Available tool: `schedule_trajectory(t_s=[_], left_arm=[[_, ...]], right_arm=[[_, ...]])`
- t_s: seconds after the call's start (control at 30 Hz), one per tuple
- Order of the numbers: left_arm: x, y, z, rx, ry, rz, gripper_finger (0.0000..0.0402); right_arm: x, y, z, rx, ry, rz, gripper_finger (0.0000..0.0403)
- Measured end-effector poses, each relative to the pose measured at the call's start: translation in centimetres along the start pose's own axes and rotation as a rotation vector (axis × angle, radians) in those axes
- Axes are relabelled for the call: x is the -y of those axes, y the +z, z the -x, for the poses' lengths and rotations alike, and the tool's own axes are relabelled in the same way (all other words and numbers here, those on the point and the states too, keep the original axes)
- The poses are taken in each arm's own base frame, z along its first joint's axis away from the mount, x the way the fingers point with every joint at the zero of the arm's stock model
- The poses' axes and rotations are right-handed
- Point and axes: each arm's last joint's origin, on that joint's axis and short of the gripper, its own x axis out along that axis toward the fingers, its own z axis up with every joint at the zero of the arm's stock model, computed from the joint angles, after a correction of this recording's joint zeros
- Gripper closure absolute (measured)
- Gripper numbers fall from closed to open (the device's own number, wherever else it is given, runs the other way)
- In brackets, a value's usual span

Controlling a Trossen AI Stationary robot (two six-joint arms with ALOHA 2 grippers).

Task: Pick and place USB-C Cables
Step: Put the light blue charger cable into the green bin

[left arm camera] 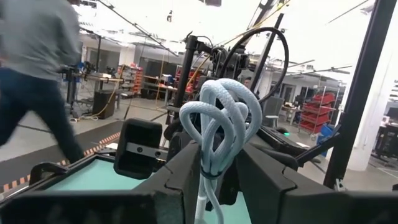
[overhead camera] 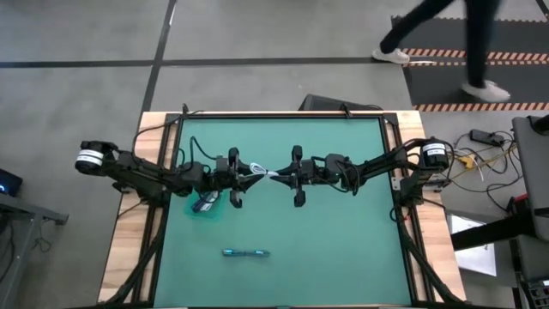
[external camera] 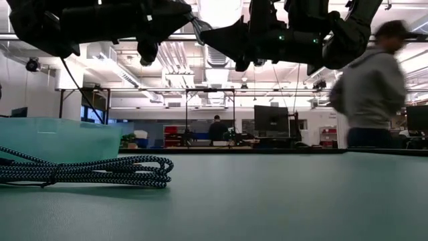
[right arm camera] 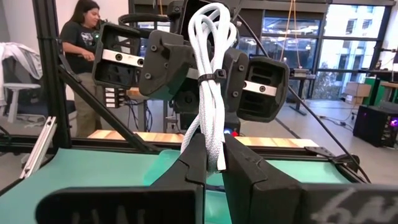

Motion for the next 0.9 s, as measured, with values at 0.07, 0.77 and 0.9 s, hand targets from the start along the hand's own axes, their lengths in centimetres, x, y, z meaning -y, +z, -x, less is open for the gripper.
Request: schedule_trajectory(t_s=[0.07,0.77,0.9], left_arm=[[0.00,0.00,0.00,0.000,0.001,0.000,0.0321],[-0.42,-0.17,-0.04,-0.016,0.057,-0.034,0.0372],[-0.42,-0.20,-0.04,-0.019,0.057,-0.035,0.0391]], right_arm=[[0.01,-0.01,0.00,-0.001,0.000,0.000,0.0386],[0.08,-0.34,0.03,-0.033,-0.026,0.018,0.0385],[0.08,-0.36,0.02,-0.036,-0.027,0.015,0.0364]])
